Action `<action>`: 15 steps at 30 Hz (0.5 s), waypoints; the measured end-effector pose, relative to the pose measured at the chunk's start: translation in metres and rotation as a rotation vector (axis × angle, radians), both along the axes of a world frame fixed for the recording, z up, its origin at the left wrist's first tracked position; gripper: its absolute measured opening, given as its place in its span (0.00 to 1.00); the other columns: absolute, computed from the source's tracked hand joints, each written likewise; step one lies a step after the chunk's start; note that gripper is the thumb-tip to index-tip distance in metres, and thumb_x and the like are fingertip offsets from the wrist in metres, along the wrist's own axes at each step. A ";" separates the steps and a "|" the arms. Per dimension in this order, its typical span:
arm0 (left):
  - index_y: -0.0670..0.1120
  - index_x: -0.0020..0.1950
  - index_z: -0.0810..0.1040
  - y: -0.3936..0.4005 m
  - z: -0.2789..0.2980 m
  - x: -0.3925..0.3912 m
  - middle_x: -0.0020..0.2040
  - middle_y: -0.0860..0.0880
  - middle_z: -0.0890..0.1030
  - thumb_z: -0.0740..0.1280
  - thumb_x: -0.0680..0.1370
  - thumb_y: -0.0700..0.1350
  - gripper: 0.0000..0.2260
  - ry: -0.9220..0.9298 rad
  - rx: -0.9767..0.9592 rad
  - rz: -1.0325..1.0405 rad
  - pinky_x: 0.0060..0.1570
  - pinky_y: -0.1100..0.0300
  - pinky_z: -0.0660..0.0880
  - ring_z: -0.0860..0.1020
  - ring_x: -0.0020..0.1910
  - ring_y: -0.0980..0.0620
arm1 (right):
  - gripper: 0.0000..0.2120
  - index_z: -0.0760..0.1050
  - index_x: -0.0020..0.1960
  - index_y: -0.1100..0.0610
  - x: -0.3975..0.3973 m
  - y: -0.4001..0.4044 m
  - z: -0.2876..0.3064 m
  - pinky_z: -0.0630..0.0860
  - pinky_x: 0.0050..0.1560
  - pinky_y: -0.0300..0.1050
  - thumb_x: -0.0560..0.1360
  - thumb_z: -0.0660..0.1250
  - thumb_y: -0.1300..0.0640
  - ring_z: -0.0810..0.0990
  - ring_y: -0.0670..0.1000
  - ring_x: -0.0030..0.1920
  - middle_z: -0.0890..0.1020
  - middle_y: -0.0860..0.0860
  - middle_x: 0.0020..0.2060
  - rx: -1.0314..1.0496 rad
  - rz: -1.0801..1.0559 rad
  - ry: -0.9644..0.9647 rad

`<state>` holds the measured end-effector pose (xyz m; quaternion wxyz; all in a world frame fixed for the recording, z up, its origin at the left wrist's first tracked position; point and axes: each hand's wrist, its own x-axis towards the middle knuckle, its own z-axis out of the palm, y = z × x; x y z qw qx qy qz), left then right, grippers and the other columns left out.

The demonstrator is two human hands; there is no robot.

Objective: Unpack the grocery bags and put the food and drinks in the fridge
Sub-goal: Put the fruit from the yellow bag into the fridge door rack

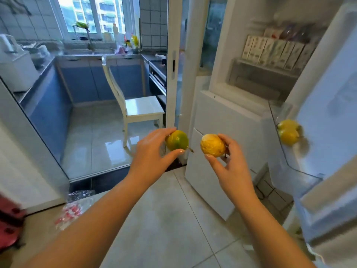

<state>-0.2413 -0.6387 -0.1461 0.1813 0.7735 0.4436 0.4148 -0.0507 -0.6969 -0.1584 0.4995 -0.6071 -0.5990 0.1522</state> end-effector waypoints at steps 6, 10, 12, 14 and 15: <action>0.55 0.64 0.72 0.089 0.025 0.049 0.56 0.61 0.73 0.69 0.69 0.57 0.24 -0.107 0.063 -0.156 0.53 0.73 0.63 0.69 0.55 0.65 | 0.24 0.65 0.66 0.47 0.043 0.056 0.044 0.75 0.58 0.46 0.73 0.70 0.54 0.73 0.46 0.59 0.72 0.48 0.60 0.085 -0.143 -0.047; 0.55 0.64 0.72 0.145 0.037 0.095 0.57 0.60 0.73 0.69 0.69 0.57 0.24 -0.169 0.077 -0.336 0.58 0.64 0.68 0.71 0.58 0.62 | 0.25 0.63 0.64 0.43 0.070 0.079 0.063 0.73 0.56 0.34 0.72 0.70 0.55 0.72 0.42 0.59 0.71 0.44 0.59 0.121 -0.324 -0.058; 0.54 0.65 0.72 0.169 0.041 0.120 0.59 0.58 0.74 0.71 0.69 0.55 0.24 -0.180 0.085 -0.436 0.60 0.62 0.69 0.72 0.59 0.59 | 0.25 0.62 0.63 0.41 0.078 0.085 0.071 0.71 0.53 0.28 0.72 0.70 0.55 0.72 0.39 0.58 0.70 0.41 0.57 0.130 -0.416 -0.081; 0.54 0.65 0.71 0.191 0.045 0.148 0.60 0.57 0.74 0.70 0.70 0.55 0.25 -0.155 0.100 -0.572 0.58 0.69 0.66 0.71 0.59 0.60 | 0.25 0.63 0.64 0.41 0.086 0.091 0.078 0.72 0.54 0.31 0.72 0.70 0.55 0.72 0.39 0.57 0.70 0.41 0.58 0.160 -0.546 -0.102; 0.55 0.65 0.70 0.200 0.048 0.162 0.60 0.58 0.73 0.69 0.70 0.55 0.25 -0.139 0.104 -0.644 0.56 0.73 0.65 0.71 0.58 0.62 | 0.25 0.63 0.64 0.42 0.089 0.092 0.082 0.73 0.54 0.32 0.72 0.70 0.55 0.72 0.41 0.57 0.70 0.42 0.59 0.175 -0.614 -0.100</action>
